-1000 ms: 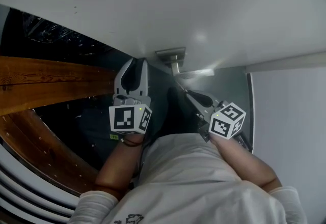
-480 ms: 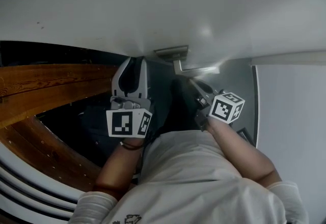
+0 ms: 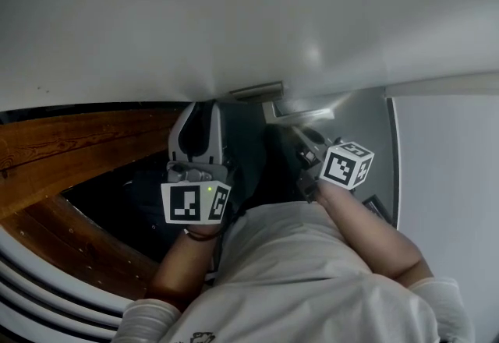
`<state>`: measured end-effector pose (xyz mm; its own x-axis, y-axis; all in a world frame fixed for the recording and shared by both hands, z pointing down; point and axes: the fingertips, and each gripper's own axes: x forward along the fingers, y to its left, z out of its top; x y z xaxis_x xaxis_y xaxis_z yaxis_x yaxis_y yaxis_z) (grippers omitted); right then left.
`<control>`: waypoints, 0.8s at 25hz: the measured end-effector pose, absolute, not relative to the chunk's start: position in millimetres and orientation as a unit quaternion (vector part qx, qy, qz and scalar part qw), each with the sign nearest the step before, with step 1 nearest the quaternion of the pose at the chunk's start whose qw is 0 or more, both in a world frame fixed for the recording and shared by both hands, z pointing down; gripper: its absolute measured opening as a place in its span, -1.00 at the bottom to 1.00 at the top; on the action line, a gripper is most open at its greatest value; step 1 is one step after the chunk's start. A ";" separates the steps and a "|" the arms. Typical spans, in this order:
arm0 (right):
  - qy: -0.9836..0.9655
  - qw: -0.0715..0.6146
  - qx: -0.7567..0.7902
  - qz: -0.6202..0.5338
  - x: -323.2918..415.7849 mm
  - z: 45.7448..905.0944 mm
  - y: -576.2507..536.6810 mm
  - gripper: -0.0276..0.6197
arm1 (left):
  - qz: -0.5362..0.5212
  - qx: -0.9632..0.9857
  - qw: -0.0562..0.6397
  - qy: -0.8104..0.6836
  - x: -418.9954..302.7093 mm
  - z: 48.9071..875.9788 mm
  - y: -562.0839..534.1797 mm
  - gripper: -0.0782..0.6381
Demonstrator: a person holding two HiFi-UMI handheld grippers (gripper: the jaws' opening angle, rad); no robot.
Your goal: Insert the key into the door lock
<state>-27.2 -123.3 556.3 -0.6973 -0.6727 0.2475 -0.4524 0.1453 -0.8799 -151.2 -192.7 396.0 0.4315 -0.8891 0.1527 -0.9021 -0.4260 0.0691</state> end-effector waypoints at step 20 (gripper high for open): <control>0.684 0.218 -0.359 -0.597 -25.5 548.9 -128.9 -0.84 | 0.049 0.843 0.073 -0.531 -149.7 396.7 -191.9 -0.55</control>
<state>-25.5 -128.9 548.9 -0.6467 -0.7515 0.1307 -0.2312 0.0298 -0.9725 -149.7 -191.9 396.7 0.4306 -0.8881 0.1607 -0.9025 -0.4246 0.0718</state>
